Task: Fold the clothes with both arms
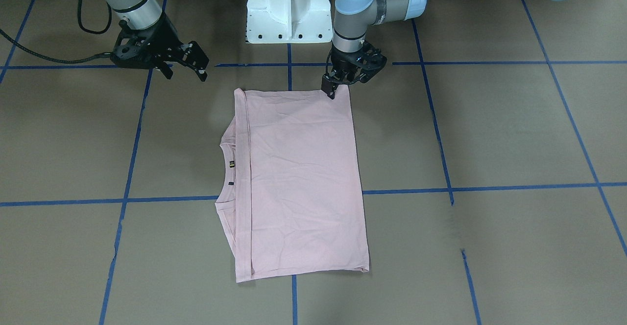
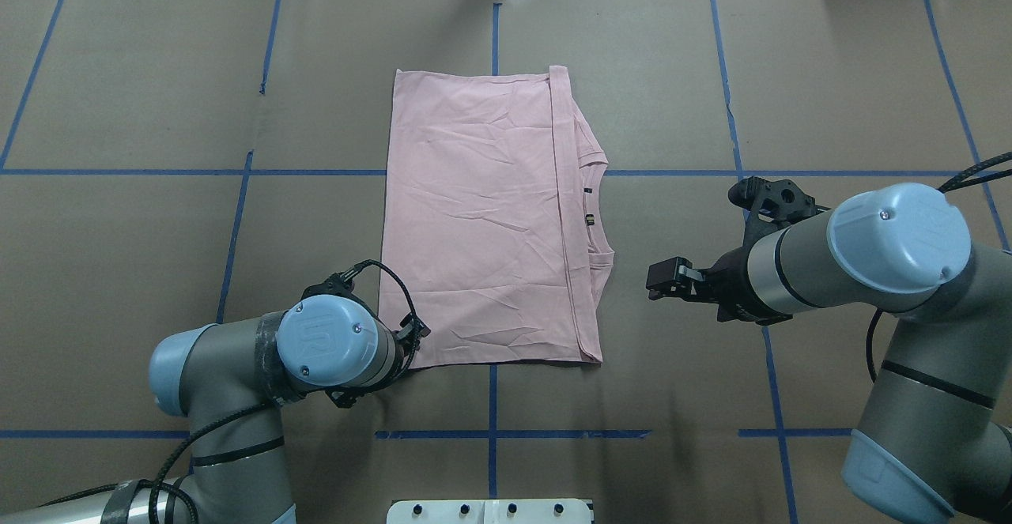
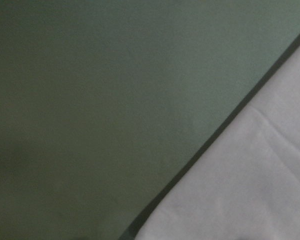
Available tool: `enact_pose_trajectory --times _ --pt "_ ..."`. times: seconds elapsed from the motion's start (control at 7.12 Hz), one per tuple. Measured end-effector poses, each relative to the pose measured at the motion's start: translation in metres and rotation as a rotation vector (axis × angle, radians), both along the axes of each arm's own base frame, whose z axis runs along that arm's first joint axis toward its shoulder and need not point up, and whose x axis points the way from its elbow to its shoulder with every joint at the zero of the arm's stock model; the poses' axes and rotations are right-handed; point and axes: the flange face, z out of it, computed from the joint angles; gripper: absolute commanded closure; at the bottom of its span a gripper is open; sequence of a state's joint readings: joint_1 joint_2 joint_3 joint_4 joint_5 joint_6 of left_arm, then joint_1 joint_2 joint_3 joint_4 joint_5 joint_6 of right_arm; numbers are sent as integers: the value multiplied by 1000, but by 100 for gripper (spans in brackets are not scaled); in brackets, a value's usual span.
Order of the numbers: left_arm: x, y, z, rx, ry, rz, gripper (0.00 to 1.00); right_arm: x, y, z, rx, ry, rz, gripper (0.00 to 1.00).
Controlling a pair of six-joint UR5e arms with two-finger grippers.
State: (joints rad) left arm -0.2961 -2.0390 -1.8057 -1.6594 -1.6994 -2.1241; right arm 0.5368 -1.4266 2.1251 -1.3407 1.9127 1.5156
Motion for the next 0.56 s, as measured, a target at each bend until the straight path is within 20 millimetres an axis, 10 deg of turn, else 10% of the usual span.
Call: enact_pose_trajectory --times 0.14,0.56 --pt "0 0 0 0 -2 -6 100 0 0 0 0 0 0 0" --pt "-1 0 -1 -2 2 -10 100 0 0 1 -1 1 0 0"
